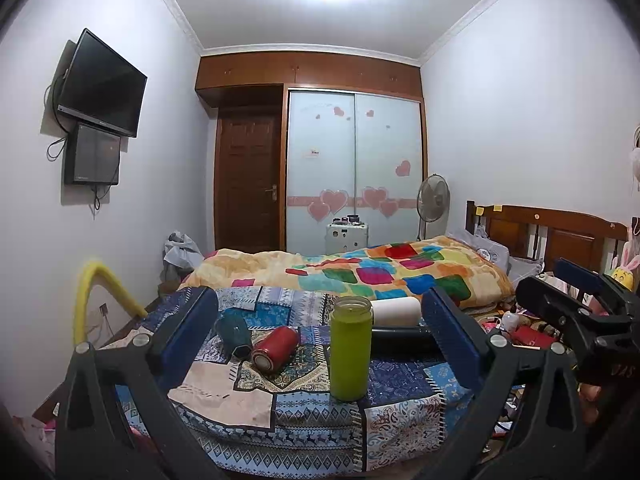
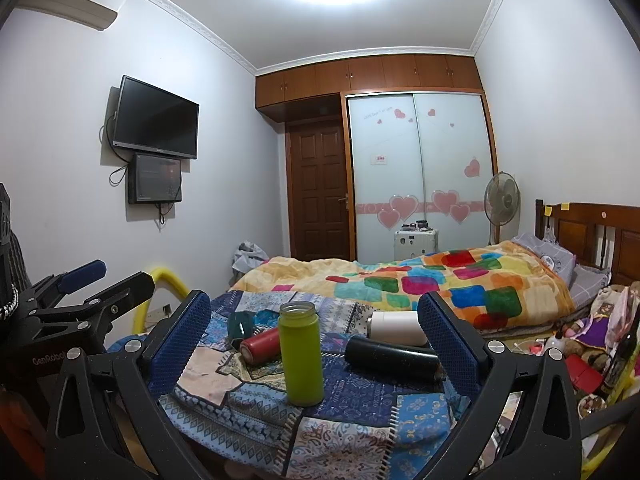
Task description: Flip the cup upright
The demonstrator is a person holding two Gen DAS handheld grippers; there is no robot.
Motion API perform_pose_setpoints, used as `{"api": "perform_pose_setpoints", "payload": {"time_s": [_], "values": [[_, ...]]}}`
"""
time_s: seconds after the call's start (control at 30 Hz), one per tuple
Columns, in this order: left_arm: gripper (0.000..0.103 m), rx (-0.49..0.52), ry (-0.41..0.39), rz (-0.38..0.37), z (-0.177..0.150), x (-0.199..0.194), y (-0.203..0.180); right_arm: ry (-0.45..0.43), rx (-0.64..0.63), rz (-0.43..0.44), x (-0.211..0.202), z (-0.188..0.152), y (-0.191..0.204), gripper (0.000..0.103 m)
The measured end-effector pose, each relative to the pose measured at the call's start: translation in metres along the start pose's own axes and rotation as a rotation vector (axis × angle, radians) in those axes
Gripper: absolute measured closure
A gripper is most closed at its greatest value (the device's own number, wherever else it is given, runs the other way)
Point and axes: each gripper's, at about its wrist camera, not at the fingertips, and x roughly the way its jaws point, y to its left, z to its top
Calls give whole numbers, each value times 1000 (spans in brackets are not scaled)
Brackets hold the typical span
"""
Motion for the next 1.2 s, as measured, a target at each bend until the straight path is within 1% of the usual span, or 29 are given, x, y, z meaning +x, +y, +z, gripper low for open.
{"api": "perform_pose_setpoints", "payload": {"time_s": [0.47,0.7,1.2], "values": [[0,-1,3,-1,0,0,0,-3,0,-2,-2,2,1,0],[0,2,16,-24,0,2,-2,-3,1,-3,-2,2,0,0],[0,-2,32,-29,-1,7,-2,6,6,-8,-2,0,-2,0]]}}
